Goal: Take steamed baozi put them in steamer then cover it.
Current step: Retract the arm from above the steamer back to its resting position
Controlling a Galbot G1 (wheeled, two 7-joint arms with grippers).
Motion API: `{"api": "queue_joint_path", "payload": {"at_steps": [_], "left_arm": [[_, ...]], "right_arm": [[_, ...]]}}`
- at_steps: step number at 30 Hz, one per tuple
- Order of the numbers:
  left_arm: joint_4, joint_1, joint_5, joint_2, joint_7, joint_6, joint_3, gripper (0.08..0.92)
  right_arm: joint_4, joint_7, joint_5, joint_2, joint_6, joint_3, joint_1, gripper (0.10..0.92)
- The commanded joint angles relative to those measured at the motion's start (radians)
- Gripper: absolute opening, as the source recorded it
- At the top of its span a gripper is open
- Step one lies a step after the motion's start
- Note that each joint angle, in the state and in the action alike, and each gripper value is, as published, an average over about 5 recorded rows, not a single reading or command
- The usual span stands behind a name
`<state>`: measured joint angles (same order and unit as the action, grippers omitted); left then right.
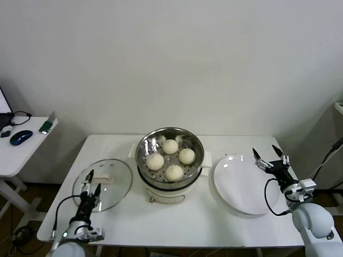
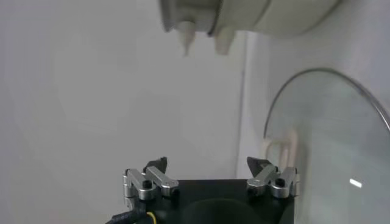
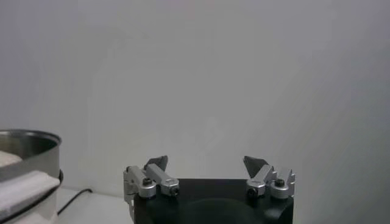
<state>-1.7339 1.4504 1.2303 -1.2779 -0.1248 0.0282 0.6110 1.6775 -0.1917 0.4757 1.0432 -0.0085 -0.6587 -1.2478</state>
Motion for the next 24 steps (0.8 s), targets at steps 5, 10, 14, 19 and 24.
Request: {"api": "queue_joint_path", "payload": {"at_steps": [5, 10, 14, 19, 24], "left_arm": [[0.309, -0.232, 0.206, -0.011, -0.020, -0.066, -0.013, 0.823], [0.354, -0.259, 0.210, -0.007, -0.036, -0.075, -0.018, 0.823], [0.381, -0.281, 0.211, -0.015, -0.053, -0.077, -0.019, 0.823], [0.412, -0.309, 0.215, -0.015, -0.083, -0.075, -0.020, 0.823], [0.434, -0.325, 0.212, -0.018, -0.108, -0.075, -0.023, 0.823]], "right_arm": [[0.010, -0.004, -0.079, 0.056, 0.003, -0.071, -0.072, 0.823], [0.007, -0.006, -0.089, 0.067, 0.008, -0.083, -0.076, 0.823], [0.007, -0.008, -0.101, 0.075, 0.013, -0.089, -0.079, 0.823], [0.005, -0.013, -0.111, 0.085, 0.021, -0.100, -0.082, 0.823], [-0.002, -0.020, -0.128, 0.097, 0.032, -0.105, -0.085, 0.823]]}}
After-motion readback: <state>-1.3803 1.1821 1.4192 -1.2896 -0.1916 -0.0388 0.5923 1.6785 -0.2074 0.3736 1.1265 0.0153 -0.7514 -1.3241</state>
